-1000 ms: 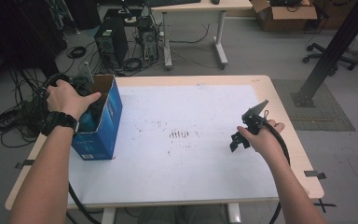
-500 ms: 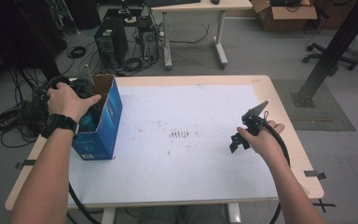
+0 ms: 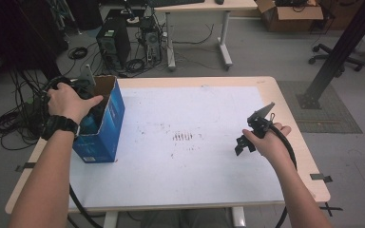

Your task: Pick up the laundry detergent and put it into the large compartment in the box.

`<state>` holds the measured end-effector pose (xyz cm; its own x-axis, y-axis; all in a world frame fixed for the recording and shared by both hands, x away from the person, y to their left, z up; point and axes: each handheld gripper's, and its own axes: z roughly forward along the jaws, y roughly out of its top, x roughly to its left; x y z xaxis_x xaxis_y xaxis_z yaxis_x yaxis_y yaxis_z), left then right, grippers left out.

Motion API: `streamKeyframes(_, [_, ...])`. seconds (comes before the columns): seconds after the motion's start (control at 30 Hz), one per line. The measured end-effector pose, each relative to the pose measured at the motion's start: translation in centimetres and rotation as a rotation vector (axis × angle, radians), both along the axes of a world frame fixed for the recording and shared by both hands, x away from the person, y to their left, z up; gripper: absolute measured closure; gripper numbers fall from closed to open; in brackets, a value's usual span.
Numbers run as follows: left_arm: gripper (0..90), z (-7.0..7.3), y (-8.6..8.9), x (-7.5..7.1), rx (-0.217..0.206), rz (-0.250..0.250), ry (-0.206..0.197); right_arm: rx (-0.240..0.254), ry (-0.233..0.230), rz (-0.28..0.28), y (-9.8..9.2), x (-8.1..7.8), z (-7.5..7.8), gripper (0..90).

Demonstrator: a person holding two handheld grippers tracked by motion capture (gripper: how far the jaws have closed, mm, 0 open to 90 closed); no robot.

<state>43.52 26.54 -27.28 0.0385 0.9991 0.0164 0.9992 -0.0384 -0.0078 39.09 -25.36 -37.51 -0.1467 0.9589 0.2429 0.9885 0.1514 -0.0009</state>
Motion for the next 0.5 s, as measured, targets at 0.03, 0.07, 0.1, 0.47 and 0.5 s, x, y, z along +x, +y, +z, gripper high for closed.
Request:
streamKeyframes(0.03, [35.8, 0.1, 0.0, -0.1, 0.002, 0.001, -0.001, 0.000, -0.002, -0.002, 0.0, -0.1, 0.0, 3.8])
streamKeyframes(0.07, [35.6, 0.1, 0.0, -0.1, 0.002, 0.001, -0.001, 0.000, -0.002, -0.002, 0.0, -0.1, 0.0, 3.8])
streamKeyframes(0.1, [35.6, 0.1, 0.0, -0.1, 0.001, 0.001, -0.002, 0.000, -0.001, -0.003, 0.0, -0.1, 0.1, 3.8])
streamKeyframes(0.47, [34.6, 1.6, -0.3, -0.4, 0.021, -0.008, -0.015, 0.000, -0.003, -0.007, -0.2, -0.3, 0.3, 3.8])
streamKeyframes(0.5, [34.4, 1.8, -0.4, -0.5, 0.022, -0.008, -0.018, 0.001, -0.004, -0.005, -0.2, -0.3, 0.3, 3.8])
